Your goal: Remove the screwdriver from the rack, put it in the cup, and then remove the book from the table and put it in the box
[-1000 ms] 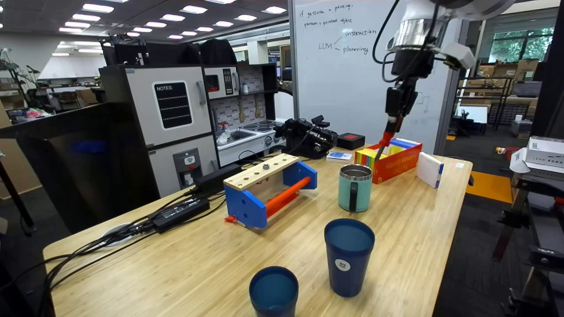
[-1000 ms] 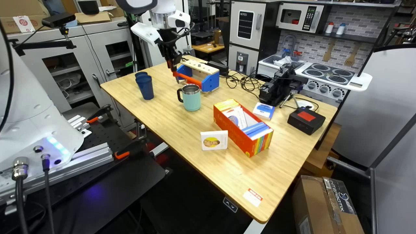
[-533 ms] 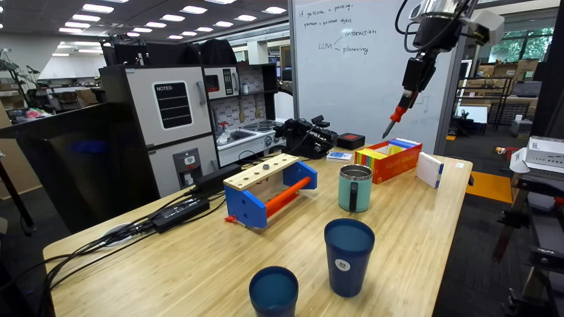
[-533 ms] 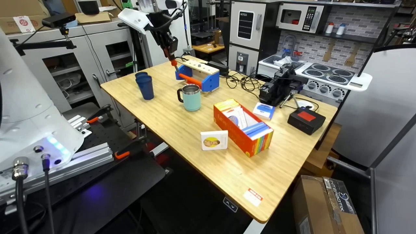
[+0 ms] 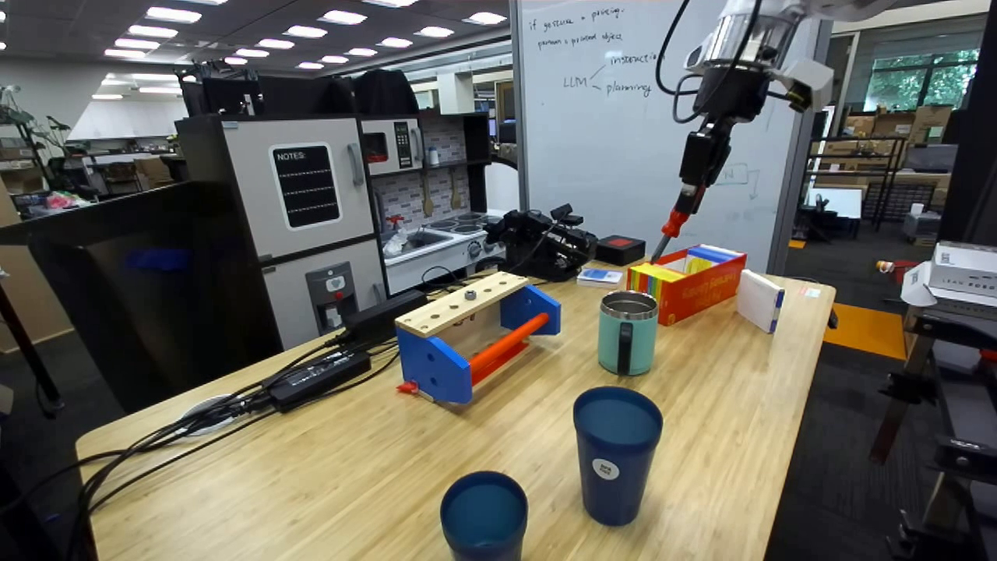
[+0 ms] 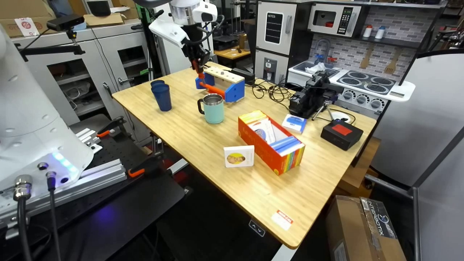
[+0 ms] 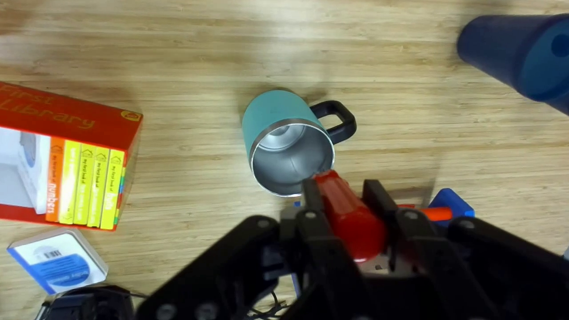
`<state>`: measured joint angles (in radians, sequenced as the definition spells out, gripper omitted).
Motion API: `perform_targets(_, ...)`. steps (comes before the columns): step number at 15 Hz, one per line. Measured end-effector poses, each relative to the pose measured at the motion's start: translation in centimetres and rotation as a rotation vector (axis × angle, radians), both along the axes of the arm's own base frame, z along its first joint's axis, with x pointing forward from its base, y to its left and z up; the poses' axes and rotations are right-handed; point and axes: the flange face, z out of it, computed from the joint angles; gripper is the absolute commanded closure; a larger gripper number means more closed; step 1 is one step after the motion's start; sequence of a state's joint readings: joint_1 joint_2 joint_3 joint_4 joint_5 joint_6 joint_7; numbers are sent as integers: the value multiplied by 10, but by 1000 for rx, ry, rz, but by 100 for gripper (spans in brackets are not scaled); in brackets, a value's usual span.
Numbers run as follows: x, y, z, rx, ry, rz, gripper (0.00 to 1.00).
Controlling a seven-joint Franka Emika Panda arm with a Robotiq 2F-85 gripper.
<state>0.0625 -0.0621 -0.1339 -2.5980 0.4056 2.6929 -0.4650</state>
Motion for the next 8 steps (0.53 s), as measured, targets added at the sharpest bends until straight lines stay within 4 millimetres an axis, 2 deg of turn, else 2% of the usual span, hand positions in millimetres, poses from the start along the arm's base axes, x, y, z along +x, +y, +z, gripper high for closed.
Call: perform_targets(8, 61, 1, -76, 27, 85, 21, 93)
